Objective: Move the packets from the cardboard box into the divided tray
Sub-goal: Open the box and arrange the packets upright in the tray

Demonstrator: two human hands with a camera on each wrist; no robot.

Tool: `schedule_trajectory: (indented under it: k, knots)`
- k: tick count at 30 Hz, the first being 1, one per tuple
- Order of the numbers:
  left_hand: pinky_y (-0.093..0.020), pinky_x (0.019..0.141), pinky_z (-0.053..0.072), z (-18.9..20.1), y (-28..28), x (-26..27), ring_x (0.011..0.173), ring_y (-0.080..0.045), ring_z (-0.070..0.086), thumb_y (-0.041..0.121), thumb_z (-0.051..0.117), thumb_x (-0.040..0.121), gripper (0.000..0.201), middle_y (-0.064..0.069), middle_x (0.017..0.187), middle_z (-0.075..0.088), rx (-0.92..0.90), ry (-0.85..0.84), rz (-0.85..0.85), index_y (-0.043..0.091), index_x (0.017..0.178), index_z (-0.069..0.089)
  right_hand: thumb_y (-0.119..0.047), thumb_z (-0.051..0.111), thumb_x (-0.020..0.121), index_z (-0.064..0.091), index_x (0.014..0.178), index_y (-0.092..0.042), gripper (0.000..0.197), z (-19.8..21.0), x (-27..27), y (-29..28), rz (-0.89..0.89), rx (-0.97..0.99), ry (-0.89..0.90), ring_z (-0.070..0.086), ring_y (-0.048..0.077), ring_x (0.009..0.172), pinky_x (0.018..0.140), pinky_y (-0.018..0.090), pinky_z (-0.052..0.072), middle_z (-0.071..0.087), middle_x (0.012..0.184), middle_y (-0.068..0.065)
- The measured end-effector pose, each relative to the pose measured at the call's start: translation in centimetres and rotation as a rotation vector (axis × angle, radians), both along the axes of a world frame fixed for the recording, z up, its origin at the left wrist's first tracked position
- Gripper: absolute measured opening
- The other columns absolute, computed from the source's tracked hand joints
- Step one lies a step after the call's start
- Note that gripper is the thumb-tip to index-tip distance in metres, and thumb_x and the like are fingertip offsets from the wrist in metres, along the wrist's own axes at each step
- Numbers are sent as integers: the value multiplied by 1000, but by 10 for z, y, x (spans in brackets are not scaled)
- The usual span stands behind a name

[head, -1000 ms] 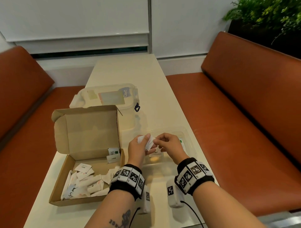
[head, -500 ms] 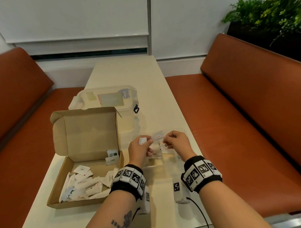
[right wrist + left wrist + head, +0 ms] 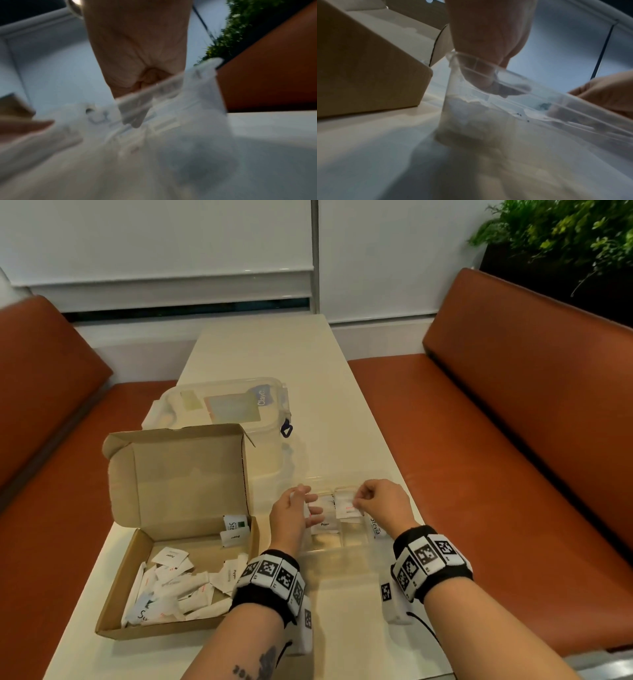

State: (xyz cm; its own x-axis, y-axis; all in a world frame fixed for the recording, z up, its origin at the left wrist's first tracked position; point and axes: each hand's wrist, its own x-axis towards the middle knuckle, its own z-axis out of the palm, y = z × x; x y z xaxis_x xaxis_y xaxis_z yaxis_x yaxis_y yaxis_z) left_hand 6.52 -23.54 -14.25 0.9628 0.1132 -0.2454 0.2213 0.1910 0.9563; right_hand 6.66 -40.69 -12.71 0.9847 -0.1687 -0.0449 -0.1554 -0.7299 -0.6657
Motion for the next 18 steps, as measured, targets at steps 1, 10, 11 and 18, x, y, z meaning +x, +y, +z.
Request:
schedule_trajectory:
  k: [1,10,11,18]
  knots:
    - [-28,58,57,0,1,0,64,-19,63,23,43,100,23,-14,94,64,-24,1,14,9,96,61,-18,68,79,68,76,-19,4,-2,-1,1,2,-82,-8,58,15,79,61,22,40,66,78,-3]
    - [-23,55,56,-4,1,3,66,-20,67,23,39,102,28,-17,92,66,-62,6,30,7,95,61,-16,50,93,68,98,-10,19,-12,1,11,76,-400,-72,46,21,104,79,30,48,52,111,4]
    - [-23,55,56,-5,1,3,66,-20,67,23,39,102,28,-17,91,66,-62,7,31,8,95,62,-15,49,93,66,100,-10,20,-13,1,12,88,-414,-68,46,21,103,79,30,49,51,112,4]
    - [-24,59,57,-5,1,3,71,-20,68,24,40,101,27,-17,93,67,-68,9,24,9,96,62,-22,64,83,61,89,-16,9,-20,1,11,172,-408,-47,42,20,101,72,26,42,45,109,2]
